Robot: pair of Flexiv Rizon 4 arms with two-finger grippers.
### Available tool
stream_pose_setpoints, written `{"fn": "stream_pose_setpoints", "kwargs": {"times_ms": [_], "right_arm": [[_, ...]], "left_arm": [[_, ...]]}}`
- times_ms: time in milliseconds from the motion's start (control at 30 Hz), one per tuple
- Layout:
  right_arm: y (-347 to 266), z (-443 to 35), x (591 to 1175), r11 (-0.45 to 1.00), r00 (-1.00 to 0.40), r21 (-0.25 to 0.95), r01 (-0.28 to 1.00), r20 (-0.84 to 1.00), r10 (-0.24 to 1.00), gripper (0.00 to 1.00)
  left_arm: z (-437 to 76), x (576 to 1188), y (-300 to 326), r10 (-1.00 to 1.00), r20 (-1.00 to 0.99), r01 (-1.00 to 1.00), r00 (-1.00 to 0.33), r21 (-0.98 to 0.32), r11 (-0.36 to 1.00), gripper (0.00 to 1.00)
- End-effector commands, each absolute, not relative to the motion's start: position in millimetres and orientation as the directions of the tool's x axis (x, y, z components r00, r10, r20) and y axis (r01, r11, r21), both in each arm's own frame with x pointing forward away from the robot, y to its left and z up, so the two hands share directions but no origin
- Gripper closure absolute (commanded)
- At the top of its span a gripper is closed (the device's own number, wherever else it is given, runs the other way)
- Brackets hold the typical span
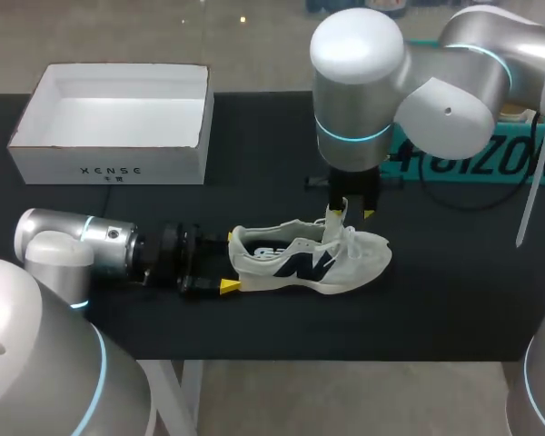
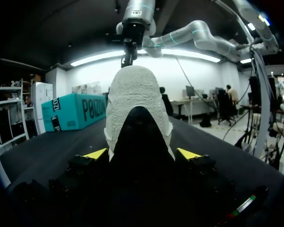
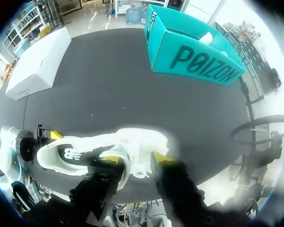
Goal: Take the shoe out of the shoebox, open the shoe tongue, remove and reinsert the insole, then place the shoe into the shoebox
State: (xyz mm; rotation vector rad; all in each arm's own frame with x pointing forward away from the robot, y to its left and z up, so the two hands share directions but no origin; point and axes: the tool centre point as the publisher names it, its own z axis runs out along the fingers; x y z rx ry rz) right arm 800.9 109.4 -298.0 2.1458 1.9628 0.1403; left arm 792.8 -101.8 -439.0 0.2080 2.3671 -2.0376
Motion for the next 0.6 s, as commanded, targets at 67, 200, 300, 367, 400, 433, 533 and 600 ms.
{"fn": "stream_pose_setpoints", "kwargs": {"times_ms": [67, 200, 300, 367, 400, 433, 533, 600], "right_arm": [[107.2, -274.4, 793.4, -0.02, 0.033, 0.246, 0.969, -0.047, 0.998, 0.0], [109.0, -265.7, 790.4, 0.053, -0.041, 0.267, 0.962, -0.053, 0.998, 0.0], [110.9, -259.3, 791.7, 0.21, -0.204, 0.266, 0.941, -0.049, 0.978, 0.0], [112.0, -250.8, 792.0, 0.323, -0.317, 0.308, 0.895, -0.069, 0.946, 0.0], [112.2, -249.3, 792.3, 0.368, -0.366, 0.324, 0.872, -0.07, 0.928, 0.0], [114.0, -244.5, 790.7, 0.504, -0.497, 0.331, 0.798, -0.113, 0.86, 0.0], [117.6, -236.0, 776.1, 0.774, -0.755, 0.368, 0.515, -0.232, 0.613, 0.0], [114.9, -233.5, 761.1, 0.899, -0.857, 0.356, 0.255, -0.348, 0.381, 0.0]], "left_arm": [[-443.1, 792.9, -102.2, 0.092, -0.095, 0.108, -0.991, -0.984, 0.145, 1.0], [-443.1, 792.9, -102.2, 0.092, -0.095, 0.108, -0.991, -0.984, 0.145, 1.0], [-443.1, 792.9, -102.2, 0.092, -0.095, 0.108, -0.991, -0.984, 0.145, 1.0], [-443.1, 792.9, -102.2, 0.092, -0.095, 0.108, -0.991, -0.984, 0.145, 1.0], [-443.1, 792.9, -102.2, 0.092, -0.095, 0.108, -0.991, -0.984, 0.145, 1.0], [-443.1, 792.9, -102.2, 0.092, -0.095, 0.108, -0.991, -0.984, 0.145, 1.0], [-443.1, 792.9, -102.2, 0.092, -0.095, 0.108, -0.991, -0.984, 0.145, 1.0], [-443.1, 792.9, -102.2, 0.092, -0.095, 0.108, -0.991, -0.984, 0.145, 1.0]]}}
